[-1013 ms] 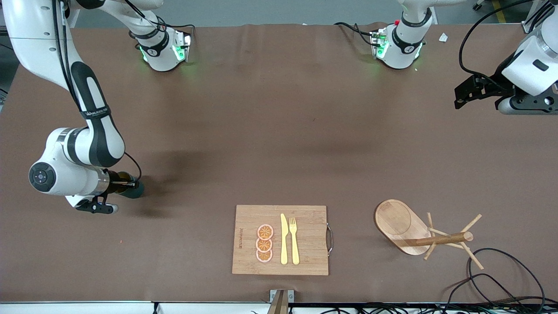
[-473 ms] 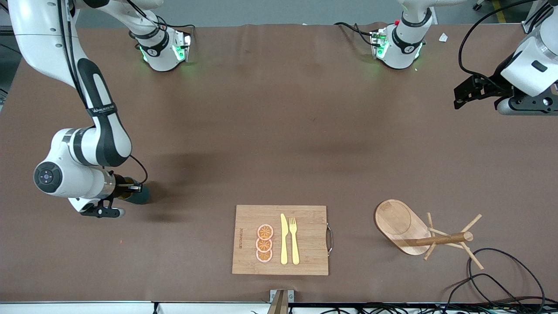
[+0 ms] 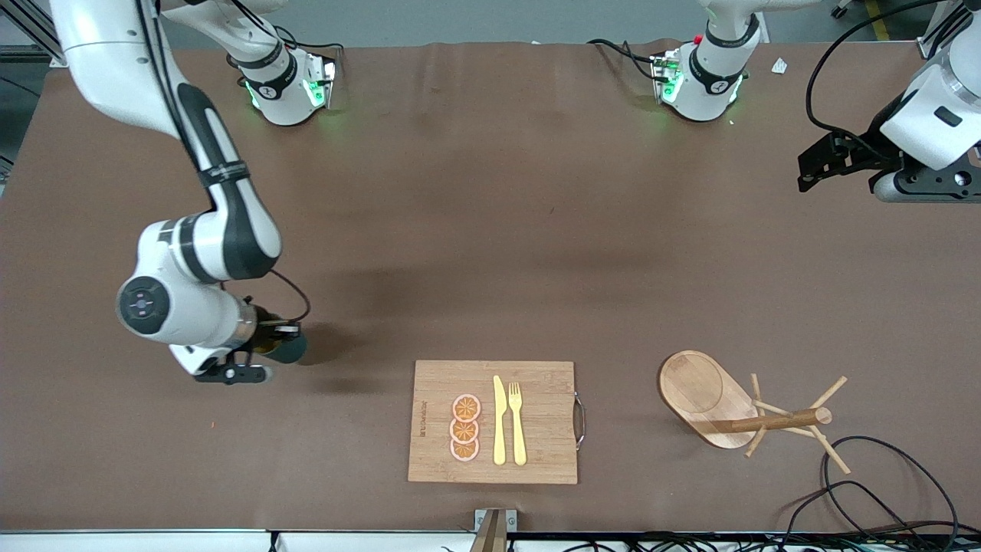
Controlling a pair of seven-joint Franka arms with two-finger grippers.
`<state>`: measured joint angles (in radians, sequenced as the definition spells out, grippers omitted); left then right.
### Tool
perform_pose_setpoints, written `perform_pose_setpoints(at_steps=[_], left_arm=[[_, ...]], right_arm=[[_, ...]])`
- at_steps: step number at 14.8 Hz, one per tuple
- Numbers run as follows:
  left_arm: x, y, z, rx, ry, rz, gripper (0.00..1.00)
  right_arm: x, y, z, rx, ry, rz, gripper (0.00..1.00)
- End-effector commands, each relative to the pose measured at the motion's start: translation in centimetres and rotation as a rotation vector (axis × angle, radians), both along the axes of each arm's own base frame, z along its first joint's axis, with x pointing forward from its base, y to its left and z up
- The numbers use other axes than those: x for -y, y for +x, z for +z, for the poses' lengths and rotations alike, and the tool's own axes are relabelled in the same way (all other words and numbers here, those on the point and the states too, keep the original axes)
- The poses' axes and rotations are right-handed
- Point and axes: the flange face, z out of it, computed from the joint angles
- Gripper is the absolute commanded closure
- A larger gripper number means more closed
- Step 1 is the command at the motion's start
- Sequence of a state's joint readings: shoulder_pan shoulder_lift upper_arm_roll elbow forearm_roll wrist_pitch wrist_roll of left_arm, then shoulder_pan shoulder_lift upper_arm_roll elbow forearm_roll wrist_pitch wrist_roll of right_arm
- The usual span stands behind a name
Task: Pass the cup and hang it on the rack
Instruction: 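Lift the teal mug with the right gripper and carry it toward the table middle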
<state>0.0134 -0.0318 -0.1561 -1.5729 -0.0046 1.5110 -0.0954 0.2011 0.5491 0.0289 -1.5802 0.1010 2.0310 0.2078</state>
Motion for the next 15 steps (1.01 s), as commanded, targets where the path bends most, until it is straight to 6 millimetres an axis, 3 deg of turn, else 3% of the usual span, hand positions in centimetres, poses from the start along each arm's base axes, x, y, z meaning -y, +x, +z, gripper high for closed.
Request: perform_pose_setpoints(at_steps=[1,5,11,13,15], left_arm=[[0.0,0.0,0.1,0.012,0.011,-0.012,0.0],[0.1,0.0,0.2,0.013,0.011,-0.014,0.0],[0.0,0.0,0.2,0.013,0.011,-0.012,0.0],[0.0,0.0,0.2,0.013,0.011,-0.011,0.0],[0.0,0.0,0.2,0.013,0.011,-0.012,0.0]], right_arm=[[-7.4,-1.7,2.8,0.004,0.03,-0.018,1.0],[-18.7,-5.0,5.6,0.021,0.065,-0.093,1.0],[-34.0,-9.9,2.8,-0.012,0.089,-0.222,1.0],[-37.7,-10.8,1.8,-0.001,0.108,-0.238,1.0],[-39.6,-11.3,0.7,0.012,0.13,-0.252,1.0]])
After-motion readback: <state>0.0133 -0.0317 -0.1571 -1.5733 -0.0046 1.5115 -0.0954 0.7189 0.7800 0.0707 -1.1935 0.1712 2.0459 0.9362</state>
